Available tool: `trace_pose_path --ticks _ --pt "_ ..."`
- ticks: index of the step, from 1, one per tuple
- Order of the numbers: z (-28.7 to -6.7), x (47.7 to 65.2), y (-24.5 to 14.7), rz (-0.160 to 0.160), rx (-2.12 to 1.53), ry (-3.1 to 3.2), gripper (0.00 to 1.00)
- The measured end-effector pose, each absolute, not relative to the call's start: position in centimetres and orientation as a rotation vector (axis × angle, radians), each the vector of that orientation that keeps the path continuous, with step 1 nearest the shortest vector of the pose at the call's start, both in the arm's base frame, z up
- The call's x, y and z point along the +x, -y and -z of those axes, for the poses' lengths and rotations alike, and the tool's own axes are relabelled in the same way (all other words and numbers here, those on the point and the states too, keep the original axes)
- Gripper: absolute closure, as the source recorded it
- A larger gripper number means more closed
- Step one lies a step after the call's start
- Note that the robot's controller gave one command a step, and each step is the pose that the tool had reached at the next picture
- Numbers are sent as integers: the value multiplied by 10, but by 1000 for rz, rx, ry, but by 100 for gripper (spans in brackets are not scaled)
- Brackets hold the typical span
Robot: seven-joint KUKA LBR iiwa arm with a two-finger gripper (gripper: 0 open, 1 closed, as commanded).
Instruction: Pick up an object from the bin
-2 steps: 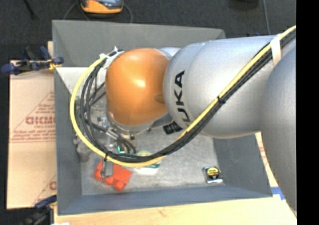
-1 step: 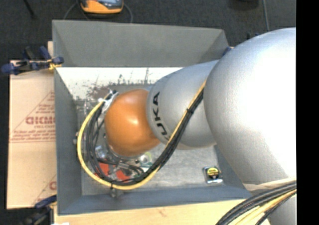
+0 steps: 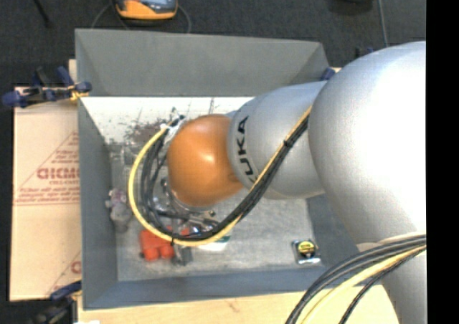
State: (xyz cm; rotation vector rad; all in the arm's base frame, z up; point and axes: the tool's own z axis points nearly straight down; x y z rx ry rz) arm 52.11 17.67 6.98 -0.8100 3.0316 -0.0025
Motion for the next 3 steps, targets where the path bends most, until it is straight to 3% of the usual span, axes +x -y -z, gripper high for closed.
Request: trace_pose_path --ticks 1,2,3 --pt "-70 520 -180 -3 -809 -3033 100" --pt "-194 508 -172 1 -929 -2990 100" --pt "-248 515 -54 7 -1241 -2880 100"
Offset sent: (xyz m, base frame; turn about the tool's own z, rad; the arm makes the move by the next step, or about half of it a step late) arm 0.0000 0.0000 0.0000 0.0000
